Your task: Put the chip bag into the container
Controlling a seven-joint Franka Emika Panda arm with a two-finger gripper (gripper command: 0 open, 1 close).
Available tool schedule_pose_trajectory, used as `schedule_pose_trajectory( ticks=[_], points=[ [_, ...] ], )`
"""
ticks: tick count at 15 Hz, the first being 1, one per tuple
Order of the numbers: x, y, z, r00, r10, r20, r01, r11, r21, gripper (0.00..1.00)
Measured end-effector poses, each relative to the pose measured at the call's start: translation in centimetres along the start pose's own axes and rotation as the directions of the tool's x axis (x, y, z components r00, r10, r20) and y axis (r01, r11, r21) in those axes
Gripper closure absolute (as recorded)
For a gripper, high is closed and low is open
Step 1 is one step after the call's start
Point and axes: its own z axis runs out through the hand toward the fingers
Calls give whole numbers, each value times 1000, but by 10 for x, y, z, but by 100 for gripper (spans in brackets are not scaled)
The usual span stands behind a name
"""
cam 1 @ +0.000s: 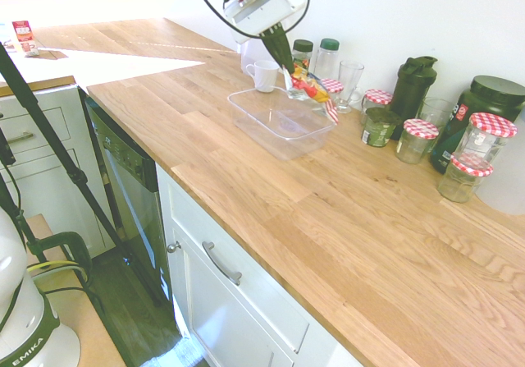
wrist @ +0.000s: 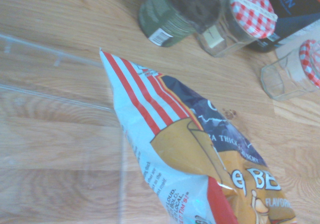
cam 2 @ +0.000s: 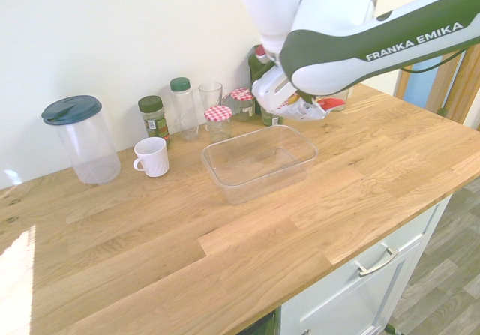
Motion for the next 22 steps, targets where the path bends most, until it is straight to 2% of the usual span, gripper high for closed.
schedule_pose_trajectory(
  ticks=[3, 9, 10, 13, 16, 19, 22],
  points=[
    [-39, -39, -18, 999, -37, -14, 37, 999, -19, 100],
    [-72, -90, 15, 997, -74, 25, 76, 994, -79, 100],
    [-77, -93, 21, 996, -80, 31, 83, 992, -92, 0],
    [-85, -95, 26, 995, -89, 40, 93, 989, -114, 0],
    [-97, -100, 14, 985, -61, 162, 76, 993, -91, 0],
    [-120, -109, 7, 977, -76, 200, 92, 993, -74, 0],
    [-127, -115, -11, 967, -50, 251, 57, 998, -23, 0]
  ],
)
